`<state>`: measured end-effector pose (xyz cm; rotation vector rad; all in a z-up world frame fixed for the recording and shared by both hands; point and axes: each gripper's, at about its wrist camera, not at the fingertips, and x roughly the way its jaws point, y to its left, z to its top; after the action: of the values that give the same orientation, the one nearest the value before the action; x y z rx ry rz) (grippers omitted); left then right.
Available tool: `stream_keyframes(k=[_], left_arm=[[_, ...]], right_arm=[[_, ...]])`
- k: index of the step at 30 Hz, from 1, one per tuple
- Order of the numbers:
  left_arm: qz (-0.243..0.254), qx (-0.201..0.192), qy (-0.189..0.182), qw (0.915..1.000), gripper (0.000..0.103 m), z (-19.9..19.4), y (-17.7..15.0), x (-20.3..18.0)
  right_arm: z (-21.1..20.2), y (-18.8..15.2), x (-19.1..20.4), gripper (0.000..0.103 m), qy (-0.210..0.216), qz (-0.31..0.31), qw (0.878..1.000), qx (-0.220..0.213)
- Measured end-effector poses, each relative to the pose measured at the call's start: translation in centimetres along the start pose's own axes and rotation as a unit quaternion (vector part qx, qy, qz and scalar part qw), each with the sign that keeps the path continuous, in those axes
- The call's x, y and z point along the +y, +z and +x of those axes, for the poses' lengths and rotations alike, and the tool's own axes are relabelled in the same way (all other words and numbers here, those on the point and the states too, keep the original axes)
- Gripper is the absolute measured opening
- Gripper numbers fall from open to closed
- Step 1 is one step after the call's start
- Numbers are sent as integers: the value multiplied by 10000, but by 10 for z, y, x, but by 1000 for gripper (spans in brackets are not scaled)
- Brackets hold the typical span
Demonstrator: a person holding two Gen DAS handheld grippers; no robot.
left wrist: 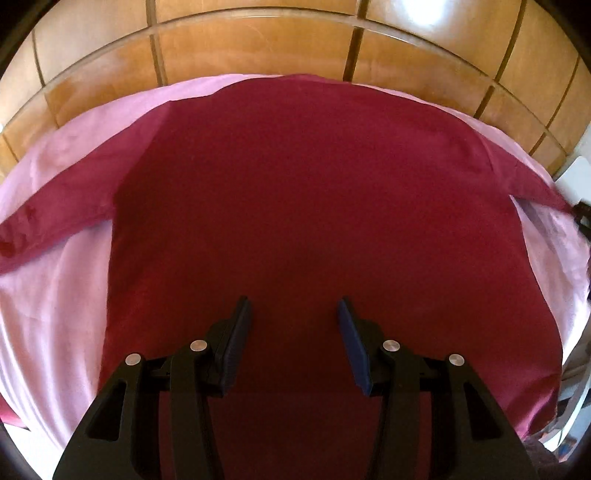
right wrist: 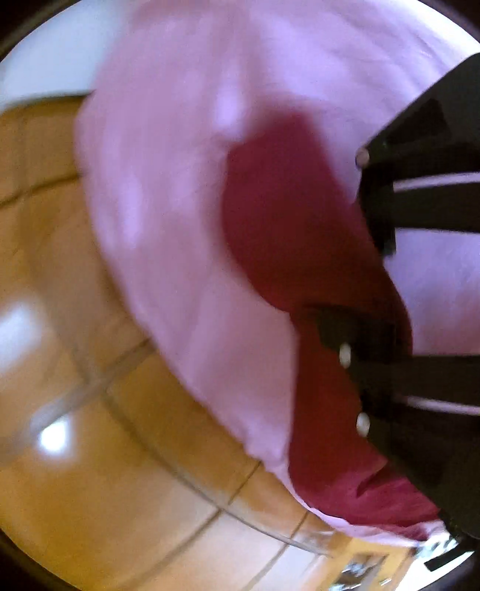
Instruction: Fold small clothes
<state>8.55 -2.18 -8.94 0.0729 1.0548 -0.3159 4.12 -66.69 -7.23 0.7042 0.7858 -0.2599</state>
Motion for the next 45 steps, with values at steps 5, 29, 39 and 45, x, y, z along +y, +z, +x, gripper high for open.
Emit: stream_keyframes(k=[5,29,39,45], left_arm=[[58,-17,37,10000,48,0,6,2],[-134,-136,-46,9998,50,20,14,1],[-229,-255,-121,9993,53,21,8,2],[-311,-224,-79,9992,55,21,9,-1]], right_arm=[[-32,-25,-30,69,-852,462,9951,-181],[188,8,325,65,1000,-2773,9260,2357],[95,-38,347,10,72,-4546,8906,-88],[144,-62,321,62,-881,-4608,8829,-200]])
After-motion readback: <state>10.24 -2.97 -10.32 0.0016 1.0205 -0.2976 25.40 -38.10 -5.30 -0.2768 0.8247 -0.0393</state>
